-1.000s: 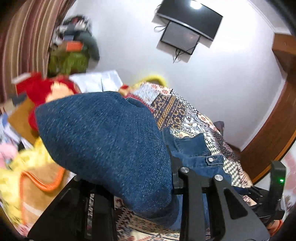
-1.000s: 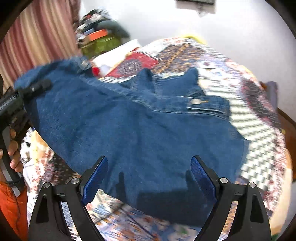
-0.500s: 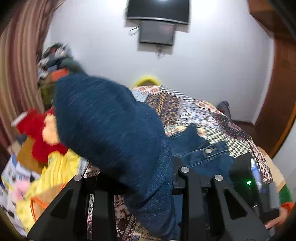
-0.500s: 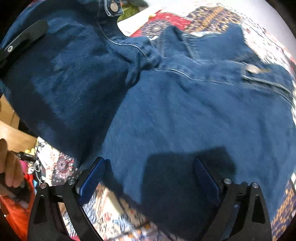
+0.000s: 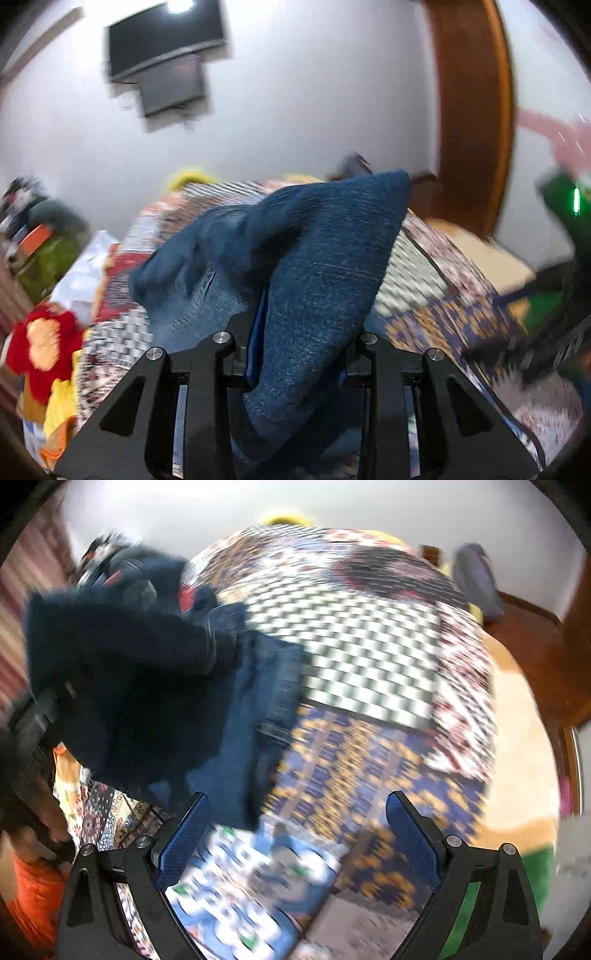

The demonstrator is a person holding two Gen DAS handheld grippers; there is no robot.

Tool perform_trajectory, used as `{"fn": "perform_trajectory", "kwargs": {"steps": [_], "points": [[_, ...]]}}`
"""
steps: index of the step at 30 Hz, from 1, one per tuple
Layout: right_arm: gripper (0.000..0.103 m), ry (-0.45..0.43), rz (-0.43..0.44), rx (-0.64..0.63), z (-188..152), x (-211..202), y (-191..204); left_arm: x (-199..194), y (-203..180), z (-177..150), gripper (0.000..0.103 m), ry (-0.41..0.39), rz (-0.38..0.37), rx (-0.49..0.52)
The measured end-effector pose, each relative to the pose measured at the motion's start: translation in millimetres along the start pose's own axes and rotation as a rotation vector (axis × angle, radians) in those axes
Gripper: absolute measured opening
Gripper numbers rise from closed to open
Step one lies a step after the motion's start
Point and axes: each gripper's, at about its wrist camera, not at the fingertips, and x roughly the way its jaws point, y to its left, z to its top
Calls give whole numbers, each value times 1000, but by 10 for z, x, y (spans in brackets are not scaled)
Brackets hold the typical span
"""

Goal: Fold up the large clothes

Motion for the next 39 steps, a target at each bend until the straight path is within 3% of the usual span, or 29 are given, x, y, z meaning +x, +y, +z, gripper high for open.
{"fn": "perform_trajectory", "kwargs": {"steps": [3,8,9,12,13,18,21,25,29,32,33,35,39], "points": [[95,-8,11,63,-217,-150,-247,144,-340,-178,30,101,-68,95],[95,-38,6,95,-395,-356,-334,204,-635,-502,36,205,-52,214],[95,-44,9,97,-410,-394,-342,169,-636,-536,43,210,-62,210],[95,-62,22,98,-431,-477,-293,55,-587,-579,83,233,-181,138],[95,-68,28,95,-420,-506,-254,-22,-583,-590,91,227,-193,121],[95,-101,85,58,-280,-580,43,-360,-336,-573,94,196,-145,51],[95,-110,124,8,-160,-537,327,-501,24,-526,98,178,-122,-39],[95,-93,159,-53,-42,-329,665,-645,581,-551,102,132,-30,-145],[95,-30,156,-63,42,31,806,-453,996,-740,102,220,19,-232],[95,33,102,-47,80,302,738,-245,1164,-962,102,310,51,-274],[95,45,83,-43,78,354,682,-192,1194,-1027,103,330,51,-283],[95,59,47,-34,52,414,537,-173,1280,-1158,103,329,-18,-343],[95,88,59,23,-41,375,176,-200,1398,-1241,103,359,-100,-390]]}}
